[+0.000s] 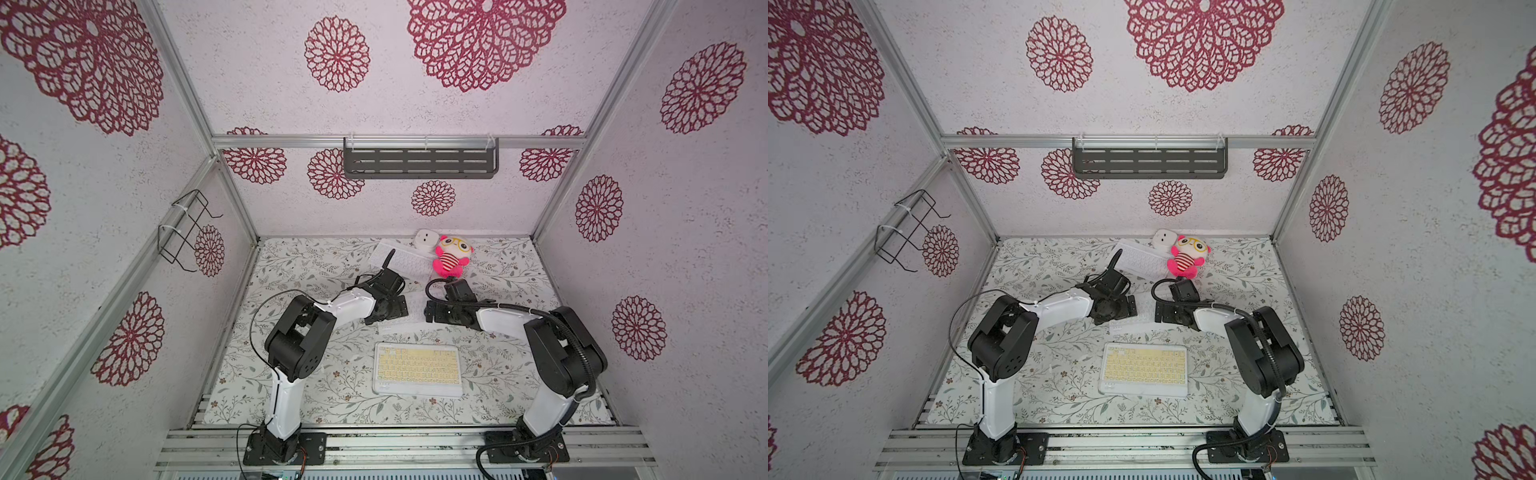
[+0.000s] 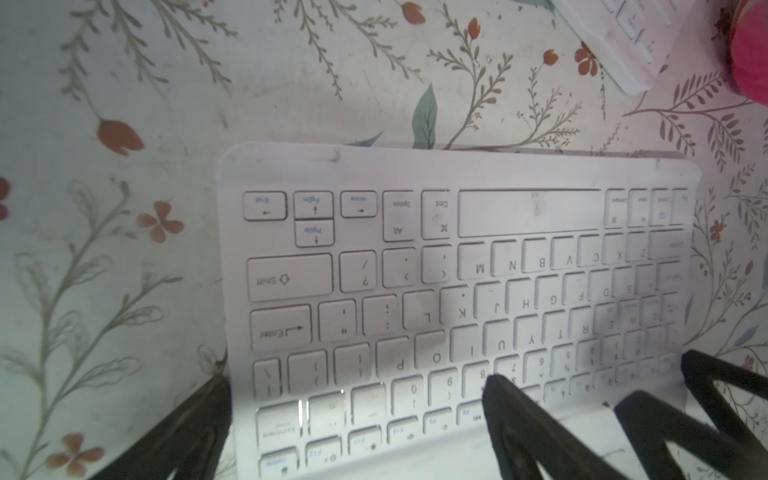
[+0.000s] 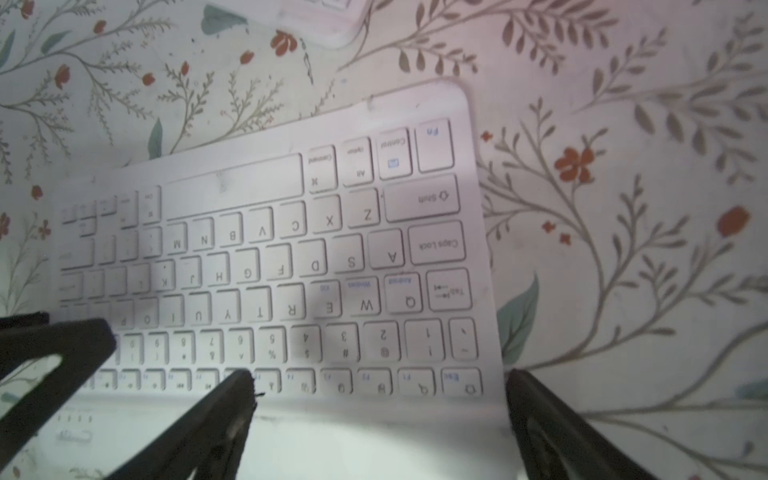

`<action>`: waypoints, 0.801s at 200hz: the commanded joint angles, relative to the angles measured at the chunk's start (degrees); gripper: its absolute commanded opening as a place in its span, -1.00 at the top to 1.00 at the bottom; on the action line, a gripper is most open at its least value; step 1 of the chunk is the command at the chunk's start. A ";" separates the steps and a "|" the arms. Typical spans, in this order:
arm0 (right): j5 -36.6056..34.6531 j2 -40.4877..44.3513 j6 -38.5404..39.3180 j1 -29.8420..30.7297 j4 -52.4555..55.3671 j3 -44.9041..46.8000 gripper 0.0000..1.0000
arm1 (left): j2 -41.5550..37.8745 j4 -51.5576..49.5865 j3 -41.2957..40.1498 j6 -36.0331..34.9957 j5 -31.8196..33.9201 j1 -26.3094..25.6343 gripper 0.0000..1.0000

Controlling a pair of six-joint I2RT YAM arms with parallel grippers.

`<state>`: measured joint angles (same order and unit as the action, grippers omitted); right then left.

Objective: Stack the numeric keypads
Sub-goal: Move the numeric keypad to the center of the board.

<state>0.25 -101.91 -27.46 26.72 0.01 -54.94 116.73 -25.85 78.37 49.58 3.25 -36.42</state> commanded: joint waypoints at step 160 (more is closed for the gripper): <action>18.68 -5.51 1.03 3.34 0.05 -0.30 -0.92 | 7.18 -3.60 0.69 -4.40 -8.34 -0.23 -0.95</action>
<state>5.04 -107.09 -23.49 25.10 -5.85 -58.59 118.45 -28.62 81.06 46.96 3.14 -35.94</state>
